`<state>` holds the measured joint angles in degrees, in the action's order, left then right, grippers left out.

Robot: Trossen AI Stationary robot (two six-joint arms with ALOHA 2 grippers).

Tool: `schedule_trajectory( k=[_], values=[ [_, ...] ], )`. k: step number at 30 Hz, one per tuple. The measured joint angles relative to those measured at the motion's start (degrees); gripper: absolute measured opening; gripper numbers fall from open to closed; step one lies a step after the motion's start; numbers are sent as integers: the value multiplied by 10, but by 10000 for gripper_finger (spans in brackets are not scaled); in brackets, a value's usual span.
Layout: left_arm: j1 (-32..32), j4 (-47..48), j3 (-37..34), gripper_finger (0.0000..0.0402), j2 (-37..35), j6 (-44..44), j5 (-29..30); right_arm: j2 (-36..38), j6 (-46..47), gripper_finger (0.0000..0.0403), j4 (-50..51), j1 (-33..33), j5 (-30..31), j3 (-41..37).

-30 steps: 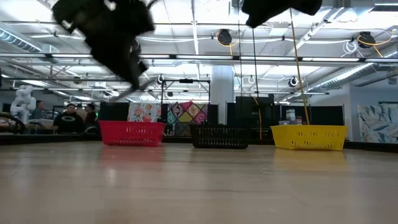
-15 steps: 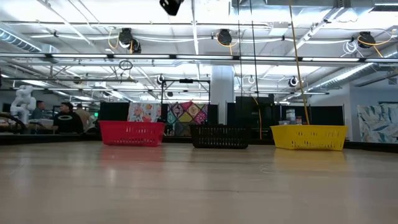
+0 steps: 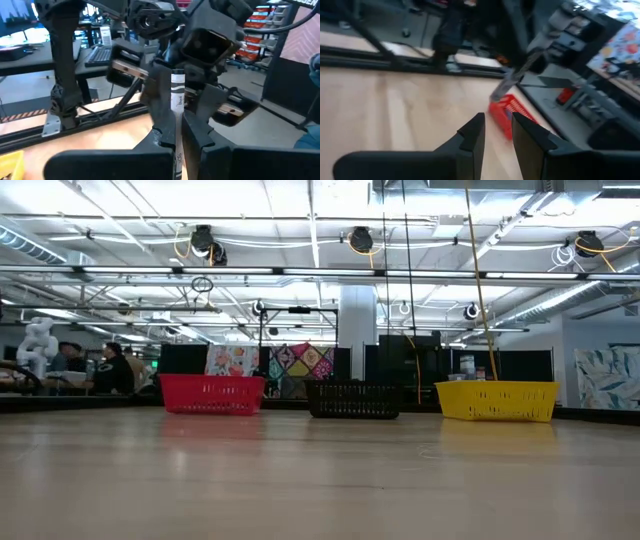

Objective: Sort crayons
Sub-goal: Put the black crayon into the yellow bin

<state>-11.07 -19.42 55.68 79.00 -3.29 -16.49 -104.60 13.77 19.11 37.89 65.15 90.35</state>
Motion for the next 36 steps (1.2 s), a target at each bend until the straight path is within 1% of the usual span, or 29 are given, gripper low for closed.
schedule_trajectory(
  k=[3, 12, 14, 17, 23, 27, 32, 36],
  values=[
    [0, 0, 0, 4, 0, 0, 0, 0, 1, 84, -6, 0, 27, 0],
    [0, 0, 0, 4, 0, 0, 0, 0, -49, 84, -66, -14, 23, 0],
    [0, 0, 0, 4, 0, 0, 0, 0, -66, 84, -86, -18, 14, 0],
    [0, 0, 0, 4, -1, 0, -6, 1, -88, 84, -111, -26, -17, 0],
    [1, -3, 0, 4, -1, -1, -10, 1, -91, 83, -122, -41, -24, 0],
    [1, -3, 0, 4, -1, -1, -9, 1, -82, 65, -121, -51, -29, 0],
    [0, 0, 0, 4, -1, -5, -13, 1, -79, 14, -121, -53, -51, 0],
    [1, 1, 0, 9, -1, -5, -14, 1, -78, 10, -115, -52, -52, 0]
  ],
)
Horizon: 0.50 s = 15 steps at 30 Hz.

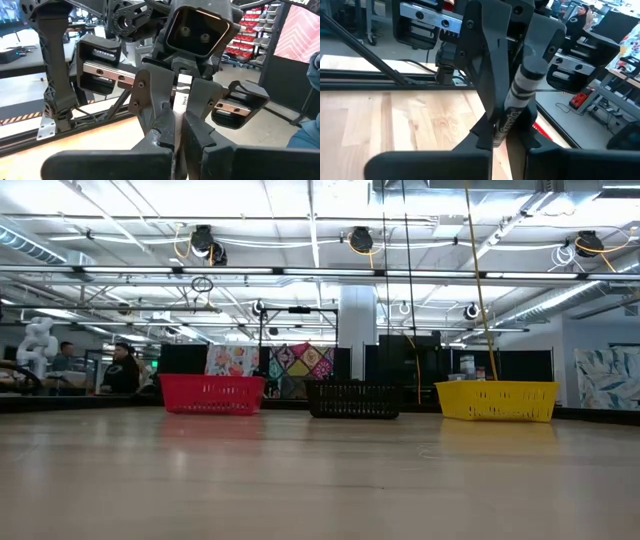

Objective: Sort crayons
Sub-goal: Put the black crayon into the yellow bin

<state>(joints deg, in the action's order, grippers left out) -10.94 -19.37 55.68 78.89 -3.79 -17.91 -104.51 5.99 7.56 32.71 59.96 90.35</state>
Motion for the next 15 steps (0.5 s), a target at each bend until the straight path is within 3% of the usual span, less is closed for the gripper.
schedule_trajectory(
  k=[8, 15],
  values=[
    [6, 62, -1, 42, -29, 0, 48, 8, 76, 4, 94, -1, 4, 0],
    [14, 123, 0, 73, -79, -12, 51, 27, 165, 4, 225, -1, 31, 0]
  ],
)
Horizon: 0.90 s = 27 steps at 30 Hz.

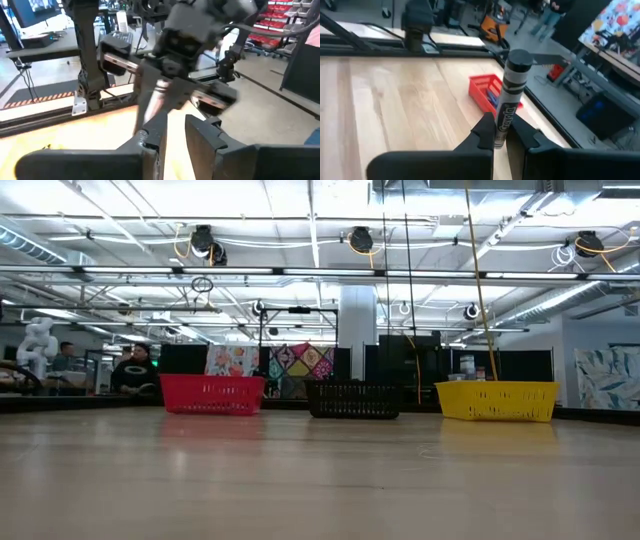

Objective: Sort crayons
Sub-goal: Put the black crayon into the yellow bin

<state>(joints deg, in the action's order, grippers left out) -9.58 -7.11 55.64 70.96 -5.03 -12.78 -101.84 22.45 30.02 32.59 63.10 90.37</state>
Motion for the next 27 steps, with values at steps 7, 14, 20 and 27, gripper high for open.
schedule_trajectory(
  k=[7, 14, 20, 27],
  values=[
    [3, 86, 0, 77, -44, 1, 8, 25, 103, 4, 179, -36, -20, 0],
    [2, 165, 0, 77, -89, 1, 14, 29, 179, 4, 369, -99, -106, 0],
    [2, 194, 0, 77, -124, 2, 14, 29, 237, 4, 527, -152, -141, 0],
    [2, 218, 0, 77, -145, 2, 14, 29, 203, 4, 584, -223, -199, -5]
  ],
)
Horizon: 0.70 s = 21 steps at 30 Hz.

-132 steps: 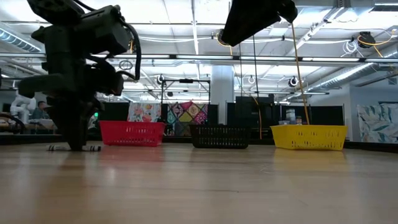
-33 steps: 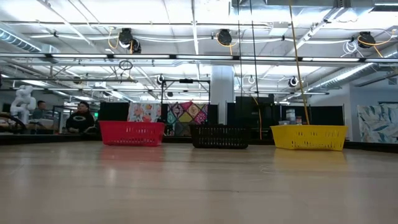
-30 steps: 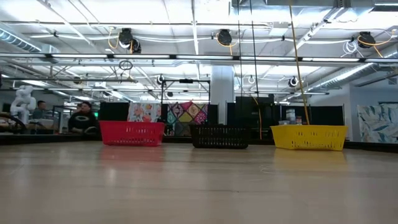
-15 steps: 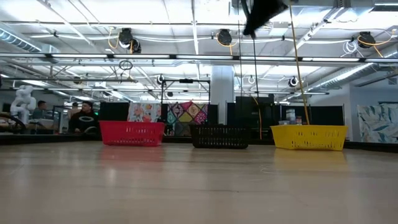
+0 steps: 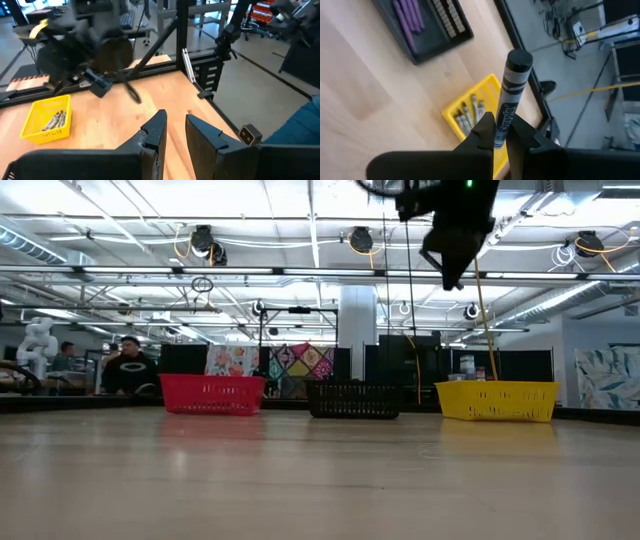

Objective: Sort crayons
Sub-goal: Put the black crayon into the yellow bin

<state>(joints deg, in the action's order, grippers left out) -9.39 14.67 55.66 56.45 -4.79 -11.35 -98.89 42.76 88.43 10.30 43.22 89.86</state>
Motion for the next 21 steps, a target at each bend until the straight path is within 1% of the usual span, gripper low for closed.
schedule_trajectory(
  k=[5, 8, 11, 16, 21],
  values=[
    [-2, 19, 0, 77, -3, 11, 0, 0, -53, 4, -2, -56, -43, -33],
    [-6, 24, 0, 77, -3, 15, 0, 0, -78, 4, -10, -87, -54, -64],
    [-15, 25, 0, 77, -3, 15, 0, 0, -111, 4, -33, -116, -90, -99],
    [-26, 27, 0, 77, -3, 15, 0, 0, -160, 4, -79, -160, -133, -155],
    [-28, 28, 0, 77, -3, 15, 0, 0, -177, 4, -89, -189, -151, -190]
  ],
)
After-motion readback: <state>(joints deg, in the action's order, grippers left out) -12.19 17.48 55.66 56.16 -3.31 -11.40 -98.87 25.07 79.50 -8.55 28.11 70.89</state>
